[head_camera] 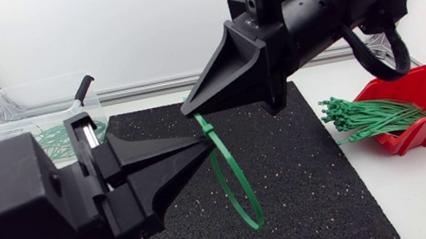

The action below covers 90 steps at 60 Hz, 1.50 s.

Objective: Take a green cable tie from the red box, thread the tail through the head to close it, then place it in the transparent bin on the left.

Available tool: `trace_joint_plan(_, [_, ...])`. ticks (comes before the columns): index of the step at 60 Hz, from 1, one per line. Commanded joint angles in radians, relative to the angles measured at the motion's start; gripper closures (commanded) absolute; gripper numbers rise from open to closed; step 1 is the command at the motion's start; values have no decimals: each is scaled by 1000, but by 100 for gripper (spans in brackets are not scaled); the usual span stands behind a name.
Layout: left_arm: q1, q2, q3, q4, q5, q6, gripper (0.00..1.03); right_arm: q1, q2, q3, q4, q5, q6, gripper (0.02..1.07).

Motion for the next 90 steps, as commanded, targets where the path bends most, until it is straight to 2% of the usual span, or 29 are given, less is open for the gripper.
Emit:
trace_joint_plan(1, [-37,-9,-31,-6,32,42,100,-5,29,9,28,9,-17,101])
trace_joint_plan(10, [-36,-16,-39,-5,23,51,100,9,29,-7,21,12,-24,101])
trace_joint_plan(14, [-11,-20,-40,-6,19,51,100,13,12,-25,1,13,-62,99])
trace_joint_plan(16, [9,-20,-37,-13,19,49,100,13,4,-33,-12,13,-82,85])
trace_joint_plan(21, [69,-14,-26,-26,40,39,100,10,-19,-45,-42,10,-137,19])
trace_joint_plan(23, [107,-11,-19,-36,66,17,100,6,-28,-48,-52,12,-160,5])
trace_joint_plan(26, [193,-5,-2,-55,143,-44,100,-17,-40,-48,-65,13,-203,5])
trace_joint_plan(29, [250,9,14,-75,183,-92,100,-45,-45,-48,-65,32,-218,5])
trace_joint_plan(36, [317,53,61,-154,184,-119,100,-116,-40,-65,-59,141,-320,5])
trace_joint_plan(38, [371,86,87,-187,184,-135,100,-146,-34,-77,-36,216,-347,5])
trace_joint_plan(43, [478,172,155,-260,184,-147,100,-200,-22,-92,-10,270,-395,5])
trace_joint_plan(47, [564,239,221,-332,184,-147,100,-217,-22,-108,14,408,-436,5])
trace_joint_plan(56, [790,392,386,-487,181,-141,100,-211,-112,-206,166,630,-445,6])
trace_joint_plan(65, [977,506,520,-480,141,-130,100,-182,-181,-277,208,777,-471,6])
trace_joint_plan(72, [1089,586,604,-395,88,-132,100,-172,-231,-327,240,839,-491,6])
trace_joint_plan(76, [1124,638,649,-319,28,-132,100,-172,-264,-353,254,866,-505,6])
trace_joint_plan(90, [1175,834,805,-290,-73,-127,100,-185,-343,-404,257,899,-522,6])
